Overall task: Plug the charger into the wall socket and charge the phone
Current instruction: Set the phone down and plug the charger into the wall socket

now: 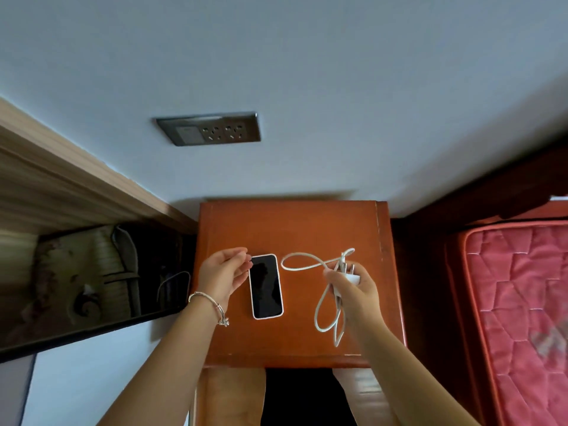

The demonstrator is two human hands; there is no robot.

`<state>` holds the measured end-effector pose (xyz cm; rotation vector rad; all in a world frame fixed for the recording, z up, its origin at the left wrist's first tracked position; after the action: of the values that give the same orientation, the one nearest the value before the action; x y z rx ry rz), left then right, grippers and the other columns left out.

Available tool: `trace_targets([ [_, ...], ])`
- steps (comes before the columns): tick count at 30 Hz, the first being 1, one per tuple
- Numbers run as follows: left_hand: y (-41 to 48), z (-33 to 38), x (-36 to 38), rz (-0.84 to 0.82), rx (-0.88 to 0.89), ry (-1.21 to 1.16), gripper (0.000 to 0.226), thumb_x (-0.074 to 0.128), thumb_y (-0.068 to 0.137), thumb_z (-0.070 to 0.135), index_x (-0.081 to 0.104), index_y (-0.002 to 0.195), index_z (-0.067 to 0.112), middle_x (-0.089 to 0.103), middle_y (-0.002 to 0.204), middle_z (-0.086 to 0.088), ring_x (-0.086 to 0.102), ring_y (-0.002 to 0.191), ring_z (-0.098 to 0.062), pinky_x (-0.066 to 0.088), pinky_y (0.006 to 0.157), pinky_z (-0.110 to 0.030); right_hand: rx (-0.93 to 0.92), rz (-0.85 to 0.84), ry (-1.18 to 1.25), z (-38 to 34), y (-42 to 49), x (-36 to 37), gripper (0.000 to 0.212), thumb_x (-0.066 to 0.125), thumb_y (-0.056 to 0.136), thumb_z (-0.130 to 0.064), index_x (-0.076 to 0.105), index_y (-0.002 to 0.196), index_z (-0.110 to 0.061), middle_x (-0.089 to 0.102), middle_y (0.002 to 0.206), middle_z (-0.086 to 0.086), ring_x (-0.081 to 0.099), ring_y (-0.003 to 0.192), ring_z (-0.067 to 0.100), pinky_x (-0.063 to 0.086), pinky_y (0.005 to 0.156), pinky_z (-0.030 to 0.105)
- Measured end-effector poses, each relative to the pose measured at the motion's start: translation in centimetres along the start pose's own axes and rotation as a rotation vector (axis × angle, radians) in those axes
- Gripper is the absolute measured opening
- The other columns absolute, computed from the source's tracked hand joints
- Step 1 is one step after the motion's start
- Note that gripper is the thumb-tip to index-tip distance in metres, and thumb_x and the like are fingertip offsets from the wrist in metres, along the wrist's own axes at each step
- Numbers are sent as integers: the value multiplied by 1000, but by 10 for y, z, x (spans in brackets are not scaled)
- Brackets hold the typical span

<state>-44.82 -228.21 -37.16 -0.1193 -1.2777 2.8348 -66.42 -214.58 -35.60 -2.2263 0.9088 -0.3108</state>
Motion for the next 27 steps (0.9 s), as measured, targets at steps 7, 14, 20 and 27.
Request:
trace_targets([
  [7,-71,54,16,-49,24,-108,12,57,87,0,65,88,9,67,85,-7,65,82,-19,52,83,-34,-42,-62,-40,-62,-47,11,13,71,79,-17,64,90,-18,66,80,5,62,71,16,50,65,27],
  [14,-118,95,26,-125,83,-195,11,55,89,0,63,89,8,66,82,-7,63,77,-18,52,77,-31,-167,-180,-192,-125,-66,43,7,69,78,-15,66,85,-17,65,69,-1,58,60,11,49,59,25],
  [20,-142,109,23,-118,166,-116,9,60,87,4,66,87,10,69,79,-4,66,75,-15,53,83,-34,-251,-275,-423,-136,-80,77,6,68,76,-21,64,80,-22,64,66,-4,56,55,7,46,53,20],
  [27,-147,114,14,-157,232,-92,10,71,79,13,70,88,8,72,89,-11,66,82,-21,54,88,-40,-346,-358,-606,-130,-96,105,19,66,79,-36,59,86,-20,67,79,4,56,58,9,45,49,20],
])
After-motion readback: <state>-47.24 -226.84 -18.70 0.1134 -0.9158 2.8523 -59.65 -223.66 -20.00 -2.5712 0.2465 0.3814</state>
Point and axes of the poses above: each hand's wrist, its own y-axis towards the middle knuckle, its own x-axis out of the palm, z = x × y, the point moved 8 cm from there along y, towards the middle knuckle
